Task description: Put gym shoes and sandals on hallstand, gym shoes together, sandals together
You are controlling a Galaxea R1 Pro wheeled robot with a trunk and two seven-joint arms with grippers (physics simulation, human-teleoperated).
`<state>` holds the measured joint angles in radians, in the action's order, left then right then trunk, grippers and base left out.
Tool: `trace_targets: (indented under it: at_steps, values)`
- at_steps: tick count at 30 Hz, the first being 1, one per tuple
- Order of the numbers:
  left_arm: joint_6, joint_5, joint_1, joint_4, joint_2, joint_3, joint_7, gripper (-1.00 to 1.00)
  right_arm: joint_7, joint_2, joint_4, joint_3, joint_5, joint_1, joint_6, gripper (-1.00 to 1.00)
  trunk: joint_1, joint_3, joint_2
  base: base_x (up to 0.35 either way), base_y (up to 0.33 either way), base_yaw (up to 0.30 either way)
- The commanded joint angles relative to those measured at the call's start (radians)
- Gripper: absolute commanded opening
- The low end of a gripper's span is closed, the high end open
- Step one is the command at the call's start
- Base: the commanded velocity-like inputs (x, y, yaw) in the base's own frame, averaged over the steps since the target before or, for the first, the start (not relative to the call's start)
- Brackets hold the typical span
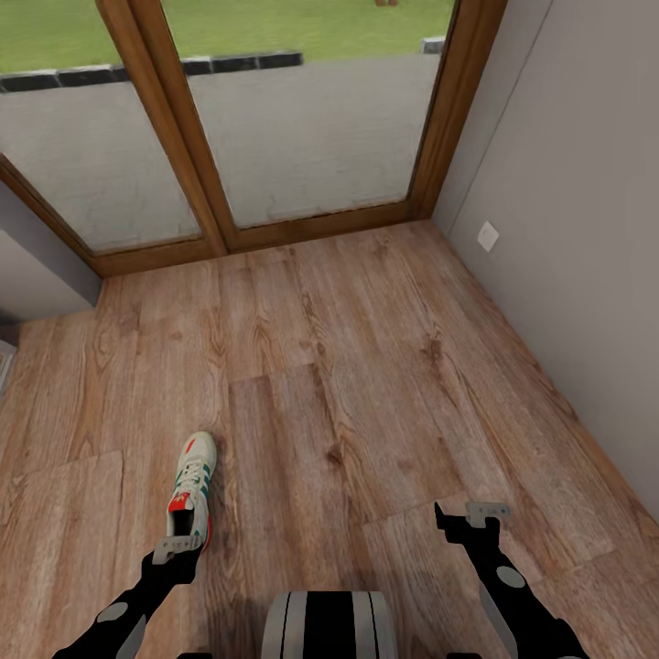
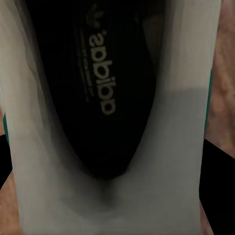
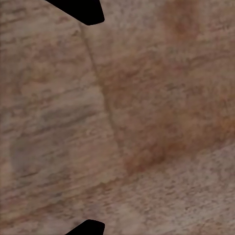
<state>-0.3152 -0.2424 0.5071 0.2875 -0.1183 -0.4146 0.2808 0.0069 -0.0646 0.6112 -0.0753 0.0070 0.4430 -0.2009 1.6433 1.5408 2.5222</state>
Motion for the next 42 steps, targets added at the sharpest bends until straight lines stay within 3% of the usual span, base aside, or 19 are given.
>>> trace_targets:
  at_steps: [1, 14, 42]
  values:
    - [-0.004, -0.009, 0.001, 0.000, 0.000, -0.009, 0.006, -1.00, 0.001, 0.000, -0.001, -0.001, 0.001, 0.000, -0.003, 1.00, 0.000, 0.000, 0.000, 0.000, 0.000, 0.000]
    - [-0.026, -0.008, 0.001, 0.000, 0.001, -0.010, 0.006, -1.00, 0.001, 0.000, -0.001, 0.004, 0.002, 0.000, -0.003, 1.00, 0.000, 0.000, 0.000, 0.000, 0.000, 0.000]
    - [-0.039, -0.010, -0.001, 0.006, 0.002, -0.010, 0.005, -1.00, 0.003, 0.000, -0.002, 0.006, 0.004, 0.000, -0.007, 1.00, -0.013, -0.108, -0.006, 0.000, 0.000, 0.000]
